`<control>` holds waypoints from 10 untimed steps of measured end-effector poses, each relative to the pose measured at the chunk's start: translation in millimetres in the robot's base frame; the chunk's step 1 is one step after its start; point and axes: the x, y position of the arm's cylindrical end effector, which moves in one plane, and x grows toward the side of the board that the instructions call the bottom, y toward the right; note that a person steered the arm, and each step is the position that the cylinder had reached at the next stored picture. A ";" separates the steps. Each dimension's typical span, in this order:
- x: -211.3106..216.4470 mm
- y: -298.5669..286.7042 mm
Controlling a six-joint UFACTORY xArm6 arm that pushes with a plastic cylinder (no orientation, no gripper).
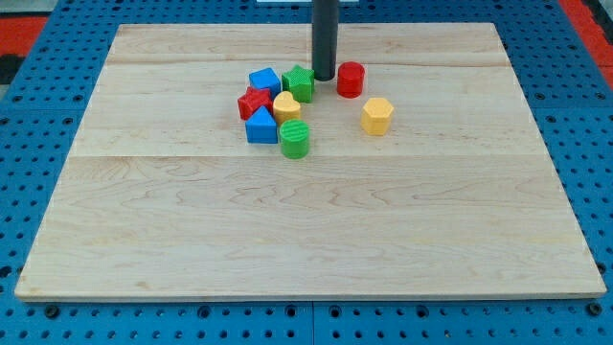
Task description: Push the red circle closer to the green star
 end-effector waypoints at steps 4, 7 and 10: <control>-42.7 66.0; -1.0 92.4; -2.1 84.8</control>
